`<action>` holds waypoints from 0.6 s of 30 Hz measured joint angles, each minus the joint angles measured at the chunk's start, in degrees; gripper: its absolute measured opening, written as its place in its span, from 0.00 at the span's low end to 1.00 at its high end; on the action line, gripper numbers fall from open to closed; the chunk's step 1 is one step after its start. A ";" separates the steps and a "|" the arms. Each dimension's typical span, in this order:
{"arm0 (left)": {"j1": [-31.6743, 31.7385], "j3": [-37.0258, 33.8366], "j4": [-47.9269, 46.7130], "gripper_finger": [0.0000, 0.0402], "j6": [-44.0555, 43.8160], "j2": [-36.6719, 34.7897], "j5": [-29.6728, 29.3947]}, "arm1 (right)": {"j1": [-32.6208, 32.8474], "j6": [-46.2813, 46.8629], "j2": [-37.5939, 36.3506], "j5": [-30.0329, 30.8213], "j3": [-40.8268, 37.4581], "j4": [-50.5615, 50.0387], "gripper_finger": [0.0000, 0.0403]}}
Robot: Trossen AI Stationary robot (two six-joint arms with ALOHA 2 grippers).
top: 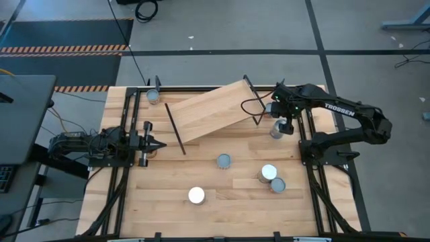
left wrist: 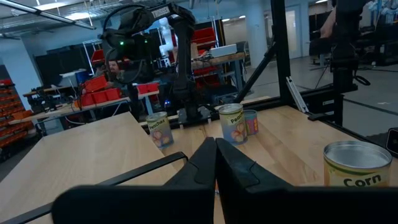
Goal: Pick and place cans onto a shelf
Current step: Put the top canned peaches on the shelf
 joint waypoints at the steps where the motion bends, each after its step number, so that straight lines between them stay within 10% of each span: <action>1: -0.01 0.00 0.00 0.03 0.00 0.00 0.00 | 0.03 -0.42 0.29 -0.04 -0.01 0.52 0.99; 18: 0.00 0.00 0.00 0.03 0.00 0.00 0.02 | 2.05 22.85 5.88 1.99 -0.03 2.92 0.99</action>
